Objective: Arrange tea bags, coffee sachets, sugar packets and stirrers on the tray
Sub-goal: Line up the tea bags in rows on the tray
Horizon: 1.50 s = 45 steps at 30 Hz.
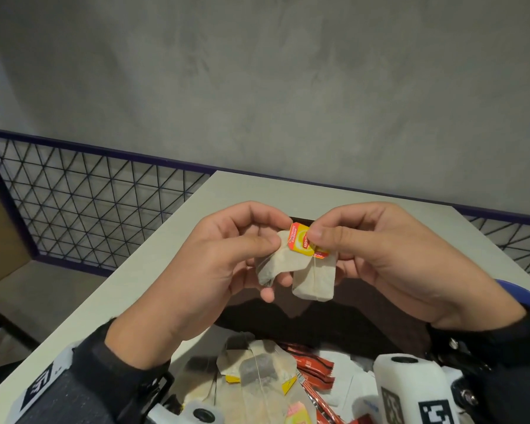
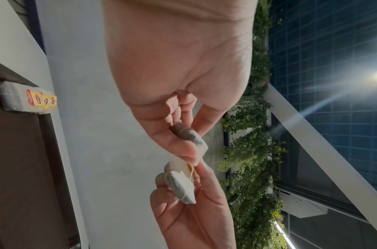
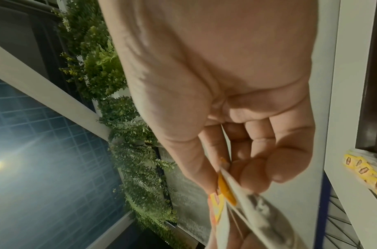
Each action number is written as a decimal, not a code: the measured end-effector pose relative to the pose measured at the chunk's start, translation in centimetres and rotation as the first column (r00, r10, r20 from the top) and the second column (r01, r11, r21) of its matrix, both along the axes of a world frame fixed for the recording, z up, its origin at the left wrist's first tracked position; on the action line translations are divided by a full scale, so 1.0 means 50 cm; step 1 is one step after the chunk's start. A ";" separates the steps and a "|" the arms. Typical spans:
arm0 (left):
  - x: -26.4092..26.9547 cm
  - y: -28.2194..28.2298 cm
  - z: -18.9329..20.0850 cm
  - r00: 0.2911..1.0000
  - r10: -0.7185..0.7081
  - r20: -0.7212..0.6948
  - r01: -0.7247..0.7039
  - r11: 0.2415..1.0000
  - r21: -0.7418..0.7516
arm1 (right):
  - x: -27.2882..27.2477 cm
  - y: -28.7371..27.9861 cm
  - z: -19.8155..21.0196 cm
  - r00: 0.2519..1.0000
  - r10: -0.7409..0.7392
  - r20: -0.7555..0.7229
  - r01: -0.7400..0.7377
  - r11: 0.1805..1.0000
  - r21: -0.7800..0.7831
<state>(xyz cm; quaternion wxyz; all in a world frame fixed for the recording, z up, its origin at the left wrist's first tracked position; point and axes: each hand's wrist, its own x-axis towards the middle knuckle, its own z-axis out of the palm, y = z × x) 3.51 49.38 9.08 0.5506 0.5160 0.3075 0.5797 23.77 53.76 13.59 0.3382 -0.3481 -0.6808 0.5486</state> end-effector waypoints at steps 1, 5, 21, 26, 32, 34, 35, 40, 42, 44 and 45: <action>0.001 0.001 -0.002 1.000 0.016 -0.016 -0.016 1.000 0.014 | 0.001 0.000 0.000 1.000 -0.002 0.009 0.002 1.000 0.008; 0.003 0.006 -0.008 0.993 0.100 -0.061 -0.095 0.992 0.078 | 0.002 0.001 0.001 0.998 -0.013 0.062 0.010 0.998 0.058; 0.004 0.008 -0.004 0.960 0.176 -0.217 -0.162 0.984 0.080 | 0.000 -0.002 0.001 0.994 -0.094 0.052 0.079 0.970 0.231; 0.005 0.007 -0.007 0.959 0.156 -0.237 -0.140 0.987 0.081 | -0.006 -0.005 -0.005 0.988 -0.132 0.077 0.104 0.949 0.298; 0.006 0.010 -0.006 0.969 0.185 -0.166 -0.178 0.982 0.056 | -0.002 -0.008 0.005 0.986 -0.155 0.067 0.125 0.937 0.327; 0.004 0.011 -0.003 0.967 0.211 -0.144 -0.207 0.977 0.045 | 0.003 -0.004 0.005 0.981 -0.183 0.069 0.149 0.926 0.346; 0.002 0.013 -0.003 0.961 0.238 -0.143 -0.234 0.971 0.044 | 0.004 -0.003 0.006 0.979 -0.194 0.064 0.159 0.920 0.357; -0.004 0.019 0.000 0.926 0.360 -0.114 -0.360 0.933 0.021 | 0.010 -0.004 0.006 0.984 -0.171 0.042 0.141 0.910 0.391; -0.004 0.021 0.000 0.921 0.375 -0.106 -0.378 0.926 -0.006 | 0.013 -0.011 0.012 0.991 -0.132 0.030 0.109 0.911 0.398; -0.003 0.021 -0.002 0.927 0.361 -0.105 -0.366 0.930 -0.031 | 0.007 -0.023 0.019 0.998 -0.057 -0.008 0.056 0.923 0.380; -0.002 0.021 -0.003 0.932 0.346 -0.106 -0.352 0.935 -0.041 | 0.002 -0.028 0.019 1.000 -0.015 -0.020 0.021 0.929 0.370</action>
